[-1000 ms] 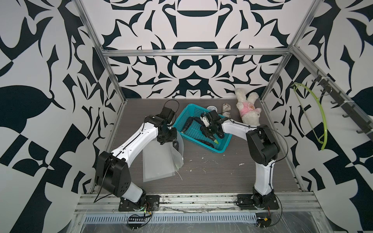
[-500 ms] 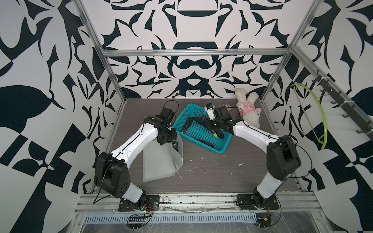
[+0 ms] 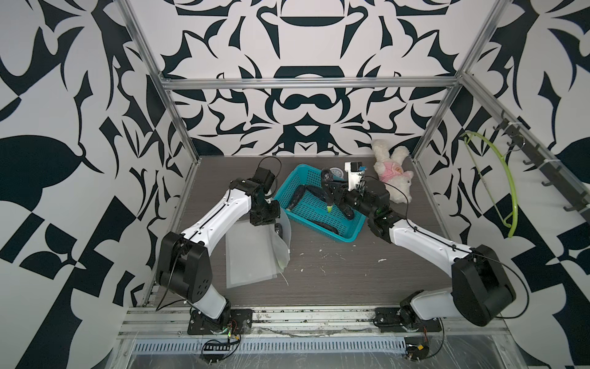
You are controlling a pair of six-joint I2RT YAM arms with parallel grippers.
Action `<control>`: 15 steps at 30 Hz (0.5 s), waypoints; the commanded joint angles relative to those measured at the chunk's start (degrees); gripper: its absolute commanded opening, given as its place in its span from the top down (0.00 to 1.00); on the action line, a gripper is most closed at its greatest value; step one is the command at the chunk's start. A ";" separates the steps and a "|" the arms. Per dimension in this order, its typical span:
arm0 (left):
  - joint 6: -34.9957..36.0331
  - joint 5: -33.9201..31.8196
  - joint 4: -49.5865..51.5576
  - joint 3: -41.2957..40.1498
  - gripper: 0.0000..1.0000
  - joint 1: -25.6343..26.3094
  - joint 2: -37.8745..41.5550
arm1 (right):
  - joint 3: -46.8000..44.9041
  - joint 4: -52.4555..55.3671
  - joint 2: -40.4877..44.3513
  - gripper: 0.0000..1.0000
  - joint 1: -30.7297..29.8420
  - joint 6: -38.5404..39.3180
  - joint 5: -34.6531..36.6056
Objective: Place the eggplant in a zip-top bag and seal the zipper
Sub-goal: Place the eggplant in the zipper food storage bag.
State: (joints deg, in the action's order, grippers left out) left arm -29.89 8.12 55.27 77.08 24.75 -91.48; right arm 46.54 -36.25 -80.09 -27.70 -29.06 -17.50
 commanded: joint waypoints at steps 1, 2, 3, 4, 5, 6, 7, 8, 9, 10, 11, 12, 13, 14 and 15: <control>-0.55 6.20 -0.15 0.87 1.00 -2.47 -0.80 | -1.13 -22.22 -0.52 0.58 -1.77 -7.75 -3.36; -0.61 7.36 -0.61 0.66 1.00 -2.99 -0.80 | -1.46 -25.92 -1.53 0.58 -2.73 -8.58 -2.72; -0.69 8.01 -0.82 0.70 1.00 -3.34 -0.80 | -1.23 -29.06 -2.88 0.58 -3.82 -9.05 -2.54; -0.70 8.30 -0.86 0.92 1.00 -3.39 -0.88 | -0.59 -30.62 -3.98 0.58 -4.74 -9.29 -2.63; -0.70 8.67 -0.78 1.33 1.00 -3.40 -0.93 | 0.32 -31.51 -5.29 0.58 -5.90 -9.45 -2.63; -0.70 8.86 -0.61 1.62 1.00 -3.44 -1.06 | 1.22 -32.55 -6.55 0.58 -7.17 -9.28 -2.54; -0.70 8.89 -0.47 1.88 1.00 -3.46 -1.11 | 1.91 -33.69 -7.64 0.58 -8.25 -9.13 -2.31; -0.74 8.64 -0.13 2.10 1.00 -3.48 -1.30 | 2.40 -34.92 -8.82 0.58 -9.41 -9.12 -1.60; -0.78 8.34 0.26 2.35 1.00 -3.48 -1.50 | 3.12 -36.45 -10.15 0.58 -10.32 -9.59 -1.19; -0.91 8.29 0.37 2.53 1.00 -3.48 -1.69 | 3.79 -37.89 -11.25 0.58 -10.98 -10.29 -1.06; -1.17 8.32 0.25 2.45 1.00 -3.53 -1.69 | 4.35 -39.73 -12.63 0.58 -11.71 -10.84 -0.67; -1.37 8.53 -0.17 2.33 1.00 -3.57 -1.52 | 4.83 -41.22 -13.84 0.58 -12.33 -11.26 -0.32; -1.61 8.79 -0.64 2.20 1.00 -3.58 -1.38 | 5.32 -42.28 -14.88 0.58 -12.89 -11.55 -0.17; -1.75 8.94 -1.04 2.11 1.00 -3.57 -1.25 | 5.82 -43.09 -15.90 0.58 -13.44 -11.89 -0.17; -1.75 9.10 -0.94 2.11 1.00 -3.62 -1.29 | 6.16 -43.67 -16.85 0.58 -14.04 -12.07 -0.17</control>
State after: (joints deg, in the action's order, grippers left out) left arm -30.96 15.66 54.28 77.78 21.28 -92.60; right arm 49.54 -70.67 -96.62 -40.88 -39.20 -18.52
